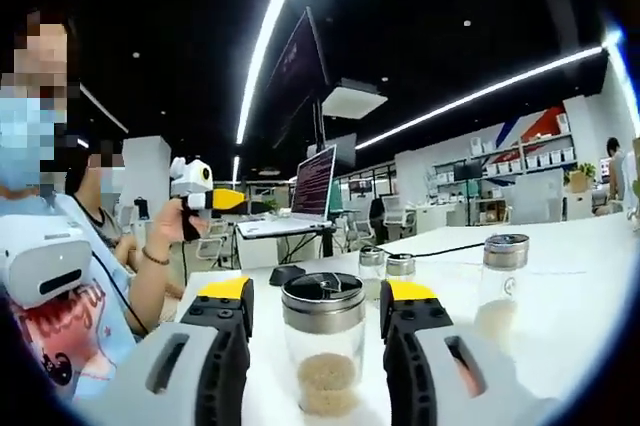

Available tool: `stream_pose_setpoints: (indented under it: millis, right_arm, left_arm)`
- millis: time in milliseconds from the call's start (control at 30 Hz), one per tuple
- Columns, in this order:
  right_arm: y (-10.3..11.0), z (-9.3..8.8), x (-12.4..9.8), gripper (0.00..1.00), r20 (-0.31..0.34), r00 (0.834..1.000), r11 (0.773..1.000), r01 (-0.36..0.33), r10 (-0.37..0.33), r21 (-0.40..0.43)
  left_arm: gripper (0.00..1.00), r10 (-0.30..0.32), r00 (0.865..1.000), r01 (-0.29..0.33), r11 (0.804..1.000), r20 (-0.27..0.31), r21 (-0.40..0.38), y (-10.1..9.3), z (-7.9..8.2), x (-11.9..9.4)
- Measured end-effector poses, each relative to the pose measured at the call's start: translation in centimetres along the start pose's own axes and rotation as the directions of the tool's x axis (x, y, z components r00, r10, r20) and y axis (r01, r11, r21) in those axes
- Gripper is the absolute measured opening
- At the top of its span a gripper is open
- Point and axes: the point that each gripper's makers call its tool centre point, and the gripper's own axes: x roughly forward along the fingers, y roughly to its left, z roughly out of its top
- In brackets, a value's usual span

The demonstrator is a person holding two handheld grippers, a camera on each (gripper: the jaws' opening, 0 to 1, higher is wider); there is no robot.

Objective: Rotate the seasoning bottle until the label or dispensing opening points toward the visible target arrow and the bottle remains upright within the marked orientation range

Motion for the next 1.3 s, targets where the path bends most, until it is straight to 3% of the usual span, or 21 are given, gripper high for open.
stream_pose_setpoints:
  millis: [133,267,500,1300]
  right_arm:
    - [0.01,-0.66,0.45,0.51,-0.044,0.999,0.999,0.013,-0.015,-0.049]
    - [-0.44,-1.01,0.48,0.42,-0.031,0.999,1.0,0.02,-0.02,0.009]
    - [-0.11,-1.14,0.42,0.36,-0.017,1.0,0.999,-0.008,0.009,0.046]
    - [-0.38,-1.18,0.51,0.35,-0.005,0.999,0.999,0.045,-0.045,0.017]
  left_arm:
    - [0.93,-0.005,1.0,0.005,1.0,-0.001,0.004,-0.21,-0.03,-0.01]
    - [0.93,-0.003,1.0,0.003,1.0,-0.001,0.005,-0.32,-0.11,-0.04]
    - [0.93,0.0,1.0,0.0,1.0,0.001,0.005,-0.24,-0.09,-0.14]
    - [0.93,-0.004,1.0,0.004,1.0,0.0,-0.003,-0.36,-0.21,0.15]
